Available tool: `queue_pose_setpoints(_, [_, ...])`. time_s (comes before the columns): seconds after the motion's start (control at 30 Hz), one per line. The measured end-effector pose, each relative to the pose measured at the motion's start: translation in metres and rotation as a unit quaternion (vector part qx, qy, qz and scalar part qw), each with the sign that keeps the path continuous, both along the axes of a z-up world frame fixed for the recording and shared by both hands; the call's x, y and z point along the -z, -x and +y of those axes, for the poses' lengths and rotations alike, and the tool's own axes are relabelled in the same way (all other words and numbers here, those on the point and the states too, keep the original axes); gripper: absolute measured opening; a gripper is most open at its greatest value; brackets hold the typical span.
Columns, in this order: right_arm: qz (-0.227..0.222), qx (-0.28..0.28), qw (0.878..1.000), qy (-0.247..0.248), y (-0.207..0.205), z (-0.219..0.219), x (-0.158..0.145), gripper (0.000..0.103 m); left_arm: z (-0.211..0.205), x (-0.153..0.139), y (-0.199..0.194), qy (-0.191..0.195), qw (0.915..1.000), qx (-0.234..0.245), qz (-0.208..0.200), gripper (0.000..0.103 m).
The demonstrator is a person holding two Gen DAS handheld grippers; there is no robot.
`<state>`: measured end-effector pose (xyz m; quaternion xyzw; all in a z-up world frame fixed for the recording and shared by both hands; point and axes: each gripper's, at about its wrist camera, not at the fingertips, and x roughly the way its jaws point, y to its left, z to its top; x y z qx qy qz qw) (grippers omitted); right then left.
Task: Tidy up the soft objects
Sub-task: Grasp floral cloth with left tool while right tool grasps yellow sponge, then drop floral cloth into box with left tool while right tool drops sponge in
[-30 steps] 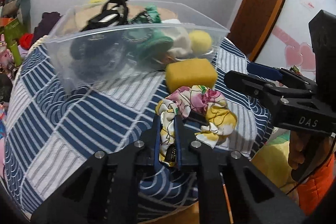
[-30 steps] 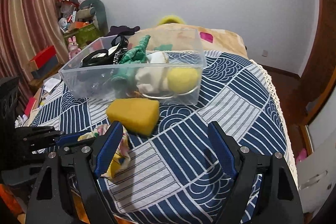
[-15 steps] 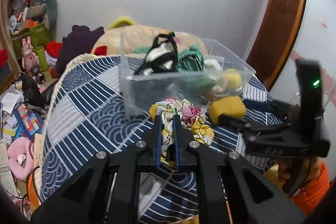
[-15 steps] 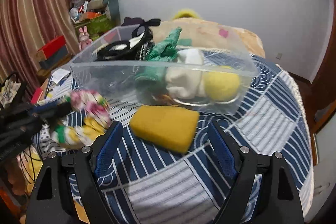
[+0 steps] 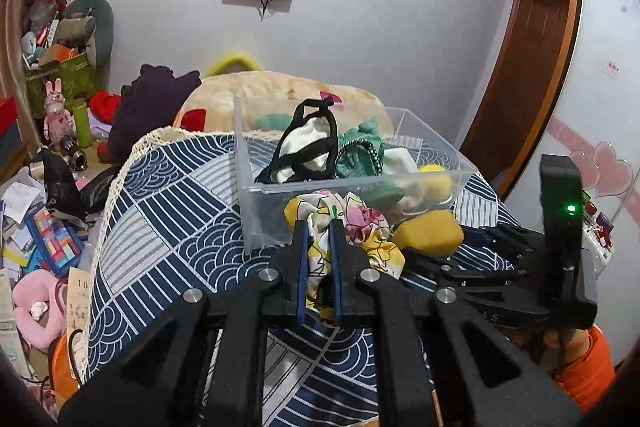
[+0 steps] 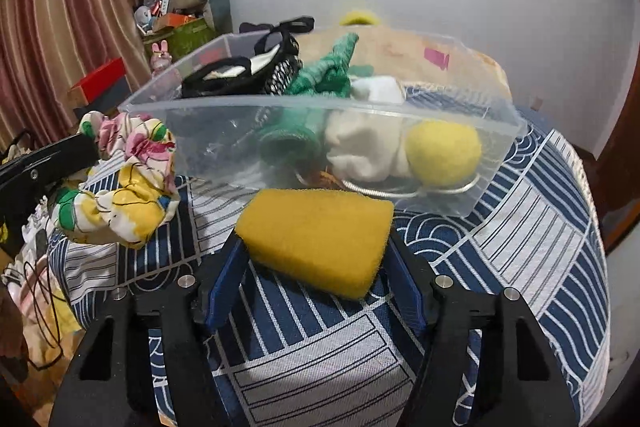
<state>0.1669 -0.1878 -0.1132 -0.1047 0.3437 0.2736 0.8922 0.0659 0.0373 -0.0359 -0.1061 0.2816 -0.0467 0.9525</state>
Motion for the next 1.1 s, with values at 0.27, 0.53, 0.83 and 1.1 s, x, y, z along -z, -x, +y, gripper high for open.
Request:
queue_pose_setpoints(0.27, [-0.038,-0.004,0.999,-0.02,0.013,-0.009,-0.025,0.063,-0.002,-0.015,-0.001,-0.003,0.9997,0.001,-0.024,0.009])
queue_pose_setpoints(0.53, [-0.085,-0.001,0.995,-0.049,0.017,-0.019,-0.058,0.063,-0.003,-0.041,-0.004,-0.015,0.9978,0.0,-0.065,0.009])
queue_pose_setpoints(0.83, [-0.123,0.014,0.99,-0.07,0.006,-0.017,-0.083,0.063,-0.004,-0.053,-0.019,-0.013,0.9961,-0.007,-0.087,0.009])
queue_pose_setpoints(1.1, [-0.117,0.02,0.989,-0.083,-0.013,-0.01,-0.083,0.063,-0.01,-0.04,-0.045,-0.025,0.9969,-0.012,-0.073,0.009])
